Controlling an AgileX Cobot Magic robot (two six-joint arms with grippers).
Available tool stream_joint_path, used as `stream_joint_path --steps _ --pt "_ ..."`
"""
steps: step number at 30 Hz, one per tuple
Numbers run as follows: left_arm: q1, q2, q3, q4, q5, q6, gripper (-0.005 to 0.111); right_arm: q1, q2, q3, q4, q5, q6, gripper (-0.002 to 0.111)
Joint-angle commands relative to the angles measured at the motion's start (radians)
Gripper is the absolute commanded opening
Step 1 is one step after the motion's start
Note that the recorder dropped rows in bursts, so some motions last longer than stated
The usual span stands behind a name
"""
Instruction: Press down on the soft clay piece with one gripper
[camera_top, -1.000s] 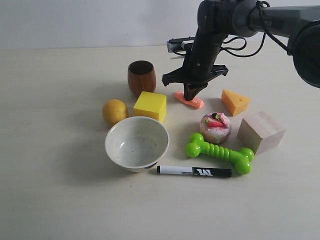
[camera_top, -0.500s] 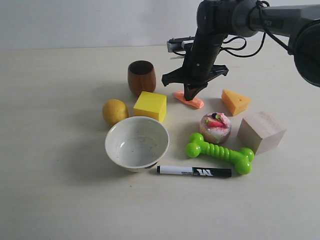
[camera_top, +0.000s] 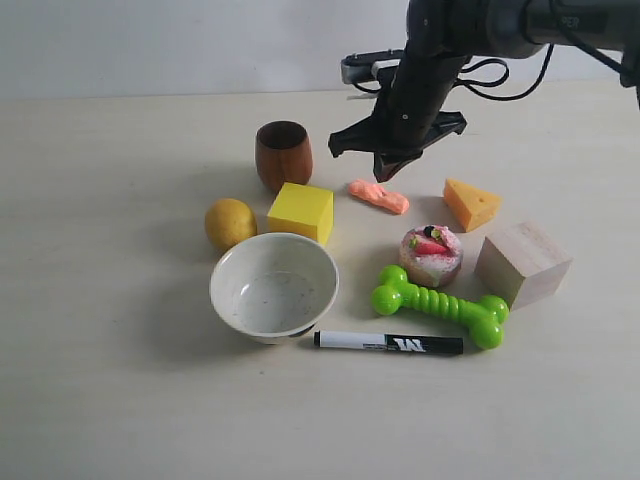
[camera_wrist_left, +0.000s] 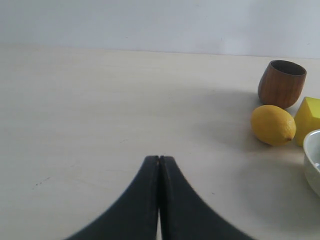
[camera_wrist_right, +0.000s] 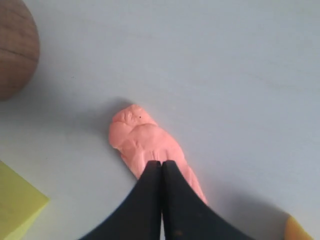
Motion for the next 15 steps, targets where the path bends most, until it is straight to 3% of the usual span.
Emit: stream_joint_path --steps 1,7,15 --pt "0.002 -0.006 -0.004 -0.002 -0.008 -0.001 0.000 0.000 -0.044 0.009 -0.006 -0.005 0.000 0.000" --pt "0.002 -0.006 -0.004 -0.002 -0.008 -0.001 0.000 0.000 -0.133 0.139 0.008 -0.081 -0.037 0.000" --pt "0.002 -0.006 -0.004 -0.002 -0.008 -0.001 0.000 0.000 -0.691 0.778 0.213 -0.601 -0.183 0.000"
